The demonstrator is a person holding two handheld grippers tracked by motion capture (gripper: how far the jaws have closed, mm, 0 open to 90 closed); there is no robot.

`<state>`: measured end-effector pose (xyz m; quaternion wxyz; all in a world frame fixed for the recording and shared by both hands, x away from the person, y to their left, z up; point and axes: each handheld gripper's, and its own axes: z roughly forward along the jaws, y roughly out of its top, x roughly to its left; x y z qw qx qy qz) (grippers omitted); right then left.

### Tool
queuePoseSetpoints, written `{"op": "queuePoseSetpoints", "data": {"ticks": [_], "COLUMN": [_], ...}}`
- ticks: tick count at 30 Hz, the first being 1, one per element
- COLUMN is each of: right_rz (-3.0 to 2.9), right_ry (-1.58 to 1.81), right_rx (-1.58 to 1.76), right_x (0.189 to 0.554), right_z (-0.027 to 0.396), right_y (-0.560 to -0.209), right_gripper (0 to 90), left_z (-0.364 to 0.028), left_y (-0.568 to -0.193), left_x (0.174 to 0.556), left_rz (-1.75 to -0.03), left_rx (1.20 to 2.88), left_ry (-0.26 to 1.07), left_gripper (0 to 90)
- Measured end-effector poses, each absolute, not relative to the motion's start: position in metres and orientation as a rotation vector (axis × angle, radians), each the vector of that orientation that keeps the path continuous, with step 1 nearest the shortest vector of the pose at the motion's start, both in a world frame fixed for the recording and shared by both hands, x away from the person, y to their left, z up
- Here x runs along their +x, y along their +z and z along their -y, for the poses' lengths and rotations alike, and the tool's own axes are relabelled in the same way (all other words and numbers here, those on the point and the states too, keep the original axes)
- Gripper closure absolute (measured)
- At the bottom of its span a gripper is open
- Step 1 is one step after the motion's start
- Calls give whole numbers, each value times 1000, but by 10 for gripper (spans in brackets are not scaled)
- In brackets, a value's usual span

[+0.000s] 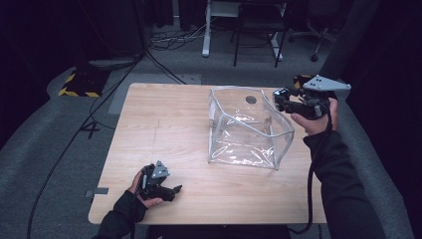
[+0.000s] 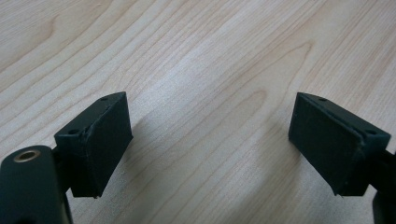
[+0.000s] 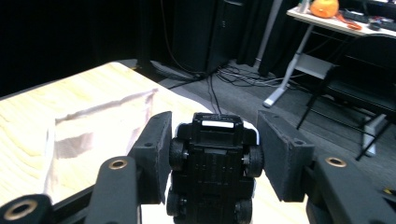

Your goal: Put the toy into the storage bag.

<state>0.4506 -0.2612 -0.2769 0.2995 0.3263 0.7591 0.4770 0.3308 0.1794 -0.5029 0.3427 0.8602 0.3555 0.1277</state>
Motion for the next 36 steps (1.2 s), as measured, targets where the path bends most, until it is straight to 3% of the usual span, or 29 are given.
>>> {"op": "queuePoseSetpoints", "data": {"ticks": [36], "right_rz": [-2217], "right_ry": [1153], "right_rx": [841], "right_x": [473], "right_z": [211], "right_y": [-297], "right_gripper": [480], "left_z": [-179], "left_y": [-503], "left_x": [330], "left_rz": [-931], "left_rx": [2231], "left_ry": [328], "left_gripper": [137]}}
